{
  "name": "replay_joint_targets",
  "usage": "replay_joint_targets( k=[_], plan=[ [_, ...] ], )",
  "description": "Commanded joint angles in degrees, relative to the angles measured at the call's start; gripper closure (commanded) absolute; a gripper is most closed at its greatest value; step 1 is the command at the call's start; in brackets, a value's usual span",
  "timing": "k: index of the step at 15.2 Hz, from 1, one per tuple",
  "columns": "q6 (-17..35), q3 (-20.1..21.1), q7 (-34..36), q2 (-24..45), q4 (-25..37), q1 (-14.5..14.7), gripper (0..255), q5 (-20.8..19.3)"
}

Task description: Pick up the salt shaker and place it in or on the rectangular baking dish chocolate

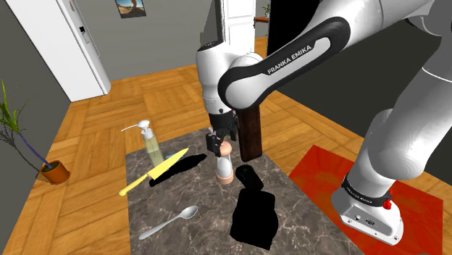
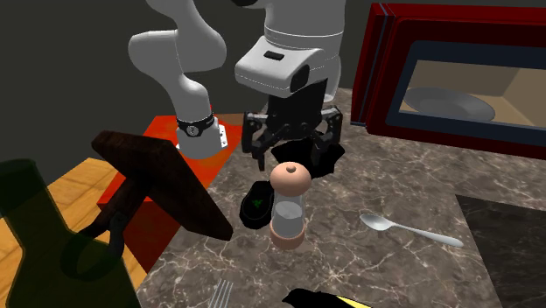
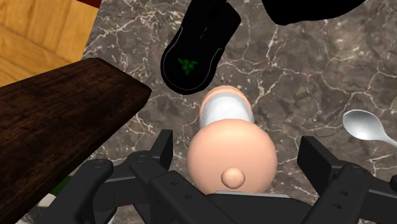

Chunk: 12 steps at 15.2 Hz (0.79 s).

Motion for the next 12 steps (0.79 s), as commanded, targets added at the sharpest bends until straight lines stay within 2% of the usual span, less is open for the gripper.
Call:
replay_joint_targets(
  k=[1,9,10,12],
  plan=[
    [2.25,0.14,0.24,1.04,-1.26,-0.04,0,-0.37],
    [2.25,0.14,0.24,1.04,-1.26,-0.03,0,-0.37],
    [2.26,0.14,0.24,1.04,-1.26,-0.03,255,-0.37],
    [2.26,0.14,0.24,1.05,-1.26,-0.03,255,-0.37]
  ],
)
